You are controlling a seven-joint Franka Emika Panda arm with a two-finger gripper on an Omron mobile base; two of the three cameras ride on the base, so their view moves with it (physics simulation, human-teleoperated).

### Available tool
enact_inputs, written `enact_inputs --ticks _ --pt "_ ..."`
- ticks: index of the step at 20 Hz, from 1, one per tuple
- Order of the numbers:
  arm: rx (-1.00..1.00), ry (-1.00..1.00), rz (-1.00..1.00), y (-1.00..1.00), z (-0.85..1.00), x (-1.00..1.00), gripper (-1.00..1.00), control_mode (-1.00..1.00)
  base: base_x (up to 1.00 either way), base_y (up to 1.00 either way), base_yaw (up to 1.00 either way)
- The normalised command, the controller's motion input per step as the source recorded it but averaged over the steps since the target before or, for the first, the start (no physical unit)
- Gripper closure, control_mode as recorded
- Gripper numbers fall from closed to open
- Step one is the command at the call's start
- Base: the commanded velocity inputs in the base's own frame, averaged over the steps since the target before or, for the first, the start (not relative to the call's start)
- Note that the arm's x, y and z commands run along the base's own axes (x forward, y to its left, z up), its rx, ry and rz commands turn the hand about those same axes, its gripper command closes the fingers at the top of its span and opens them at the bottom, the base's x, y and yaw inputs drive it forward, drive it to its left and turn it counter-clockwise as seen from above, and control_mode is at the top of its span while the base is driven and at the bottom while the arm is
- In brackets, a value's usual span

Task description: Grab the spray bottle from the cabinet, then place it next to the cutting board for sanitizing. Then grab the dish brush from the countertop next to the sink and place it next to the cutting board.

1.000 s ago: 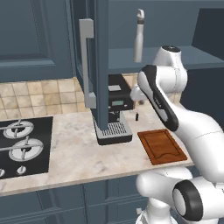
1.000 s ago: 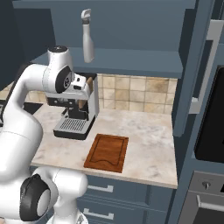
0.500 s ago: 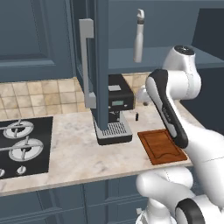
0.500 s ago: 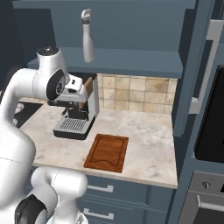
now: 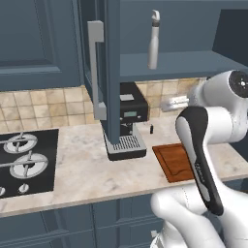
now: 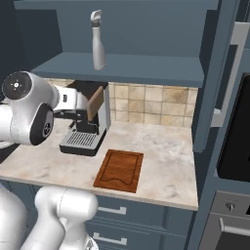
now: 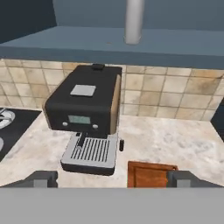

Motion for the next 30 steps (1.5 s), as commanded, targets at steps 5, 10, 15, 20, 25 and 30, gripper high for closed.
enact_inputs --ticks 5,10,15,20,25,30 --pt "0.01 -0.42 -0.01 -0.01 0.63 -0.32 -1.00 -1.00 0.00 0.00 0.00" --pt "0.01 -0.39 -0.01 0.00 0.63 -0.23 -1.00 -1.00 0.00 0.00 0.00" --pt "0.00 -0.36 -0.02 -0.01 0.64 -0.24 -1.00 -1.00 0.00 0.00 0.00" --pt "0.00 -0.11 -0.06 -0.02 0.49 -0.04 -1.00 -1.00 0.00 0.00 0.00" --pt "0.00 0.13 -0.08 0.00 0.38 0.15 -1.00 -1.00 0.00 0.00 0.00" --pt "0.00 0.07 -0.02 -0.01 0.32 0.12 -1.00 -1.00 0.00 0.00 0.00"
